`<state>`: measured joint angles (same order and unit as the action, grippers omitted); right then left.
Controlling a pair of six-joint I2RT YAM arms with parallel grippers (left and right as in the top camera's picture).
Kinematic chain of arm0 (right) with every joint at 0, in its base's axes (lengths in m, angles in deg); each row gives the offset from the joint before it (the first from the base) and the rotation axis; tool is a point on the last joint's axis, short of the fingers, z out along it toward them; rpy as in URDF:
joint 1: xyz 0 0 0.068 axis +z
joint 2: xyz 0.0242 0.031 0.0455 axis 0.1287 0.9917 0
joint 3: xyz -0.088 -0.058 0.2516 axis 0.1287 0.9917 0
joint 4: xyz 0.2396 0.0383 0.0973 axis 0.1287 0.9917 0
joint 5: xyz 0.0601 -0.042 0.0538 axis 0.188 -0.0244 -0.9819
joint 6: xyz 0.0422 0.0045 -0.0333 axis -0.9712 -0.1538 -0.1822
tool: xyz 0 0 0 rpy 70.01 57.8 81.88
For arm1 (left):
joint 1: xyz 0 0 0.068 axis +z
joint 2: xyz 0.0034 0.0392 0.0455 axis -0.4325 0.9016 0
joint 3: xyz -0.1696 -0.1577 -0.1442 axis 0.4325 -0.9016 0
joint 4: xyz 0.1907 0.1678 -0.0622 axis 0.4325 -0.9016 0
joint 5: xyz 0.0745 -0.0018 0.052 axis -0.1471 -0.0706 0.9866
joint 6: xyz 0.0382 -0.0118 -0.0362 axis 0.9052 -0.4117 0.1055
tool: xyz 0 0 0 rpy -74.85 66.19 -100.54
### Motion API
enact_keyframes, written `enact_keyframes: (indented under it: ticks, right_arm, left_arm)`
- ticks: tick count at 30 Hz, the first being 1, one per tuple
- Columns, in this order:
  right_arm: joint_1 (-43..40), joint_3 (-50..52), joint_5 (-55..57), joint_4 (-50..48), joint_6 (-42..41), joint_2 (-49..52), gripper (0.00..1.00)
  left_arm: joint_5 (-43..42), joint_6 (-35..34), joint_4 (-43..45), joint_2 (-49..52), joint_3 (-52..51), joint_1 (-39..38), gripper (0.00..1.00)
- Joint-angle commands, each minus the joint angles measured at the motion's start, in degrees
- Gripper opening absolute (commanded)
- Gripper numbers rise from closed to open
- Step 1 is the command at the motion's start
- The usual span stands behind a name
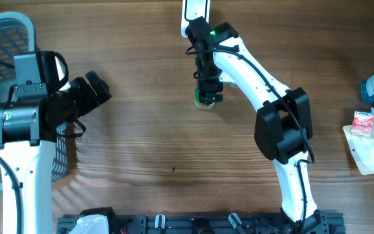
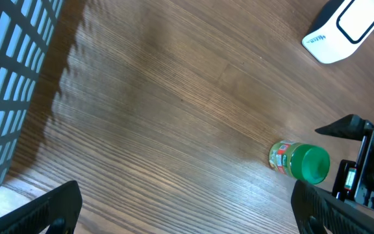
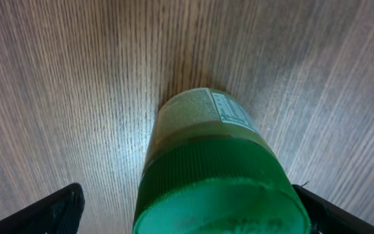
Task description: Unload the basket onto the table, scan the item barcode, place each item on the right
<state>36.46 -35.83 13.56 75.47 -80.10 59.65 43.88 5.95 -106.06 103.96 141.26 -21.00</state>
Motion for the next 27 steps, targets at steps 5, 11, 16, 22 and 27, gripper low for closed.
enact_keyframes:
  ticks: [5, 11, 16, 22, 27]
  right_arm:
    - [0.98, 5.16, 0.72, -2.62, 3.54, 0.87, 1.0]
    - [1.05, 6.25, 0.98, -4.39, 7.67, 0.85, 0.94]
    - [1.05, 6.25, 4.07, -4.66, 14.29, 0.85, 0.8]
    - [1.05, 6.25, 5.14, -5.11, 23.3, 0.85, 0.74]
    - [1.05, 6.25, 5.07, -8.55, 35.12, 0.85, 0.62]
  left_arm:
    - [0.37, -0.35, 0.04, -0.76, 0.83, 0.42, 1.0]
    - [0.37, -0.35, 0.04, -0.76, 0.83, 0.42, 1.0]
    - [0.37, -0.35, 0.04, -0.76, 0.83, 0.42, 1.0]
    - [0.37, -0.35, 0.28, -0.76, 0.83, 0.42, 1.0]
    - [0.37, -0.35, 0.26, -0.76, 0.83, 0.42, 1.0]
